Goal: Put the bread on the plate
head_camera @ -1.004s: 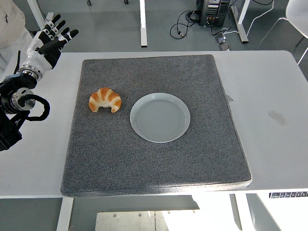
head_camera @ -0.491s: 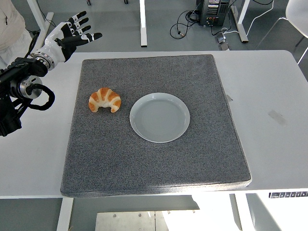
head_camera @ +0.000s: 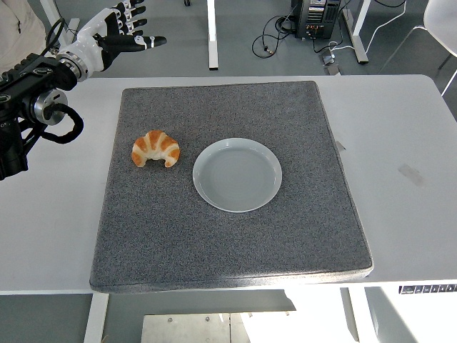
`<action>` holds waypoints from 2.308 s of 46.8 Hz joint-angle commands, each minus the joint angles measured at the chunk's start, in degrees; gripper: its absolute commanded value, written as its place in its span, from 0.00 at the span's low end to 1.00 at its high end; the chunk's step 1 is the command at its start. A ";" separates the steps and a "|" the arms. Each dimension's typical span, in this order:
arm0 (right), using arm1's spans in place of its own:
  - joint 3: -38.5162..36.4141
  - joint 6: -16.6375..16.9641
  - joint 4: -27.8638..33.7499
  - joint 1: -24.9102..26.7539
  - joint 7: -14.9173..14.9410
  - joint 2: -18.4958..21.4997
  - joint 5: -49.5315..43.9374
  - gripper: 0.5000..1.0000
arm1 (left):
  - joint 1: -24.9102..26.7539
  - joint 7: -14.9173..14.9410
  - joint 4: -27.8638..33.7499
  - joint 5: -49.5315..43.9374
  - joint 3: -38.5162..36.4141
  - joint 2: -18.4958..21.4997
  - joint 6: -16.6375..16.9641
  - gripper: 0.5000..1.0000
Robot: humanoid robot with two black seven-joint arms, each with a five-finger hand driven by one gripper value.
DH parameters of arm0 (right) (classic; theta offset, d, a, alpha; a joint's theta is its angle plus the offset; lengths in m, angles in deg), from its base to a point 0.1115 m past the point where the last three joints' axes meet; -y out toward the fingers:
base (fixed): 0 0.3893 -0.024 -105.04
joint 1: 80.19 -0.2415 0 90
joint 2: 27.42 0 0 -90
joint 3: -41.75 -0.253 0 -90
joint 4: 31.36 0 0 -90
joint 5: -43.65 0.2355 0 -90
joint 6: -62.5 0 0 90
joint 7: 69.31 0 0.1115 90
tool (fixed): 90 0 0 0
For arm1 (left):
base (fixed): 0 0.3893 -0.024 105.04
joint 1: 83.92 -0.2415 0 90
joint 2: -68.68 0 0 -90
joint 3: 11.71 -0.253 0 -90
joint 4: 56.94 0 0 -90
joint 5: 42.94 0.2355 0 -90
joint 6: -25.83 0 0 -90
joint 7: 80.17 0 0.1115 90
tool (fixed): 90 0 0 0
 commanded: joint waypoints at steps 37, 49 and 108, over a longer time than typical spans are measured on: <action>-0.09 0.00 0.00 -0.27 -0.06 0.00 0.00 1.00 | 4.76 -0.02 0.62 23.70 -14.77 -2.10 -5.44 0.93; -0.09 0.00 0.09 -0.27 0.02 0.00 0.00 1.00 | 5.02 -0.19 0.62 24.49 -21.54 -1.31 -10.62 0.93; -0.09 0.00 0.26 -0.27 0.02 0.00 0.00 1.00 | 1.07 -0.19 12.04 30.38 -21.71 6.34 -4.65 0.49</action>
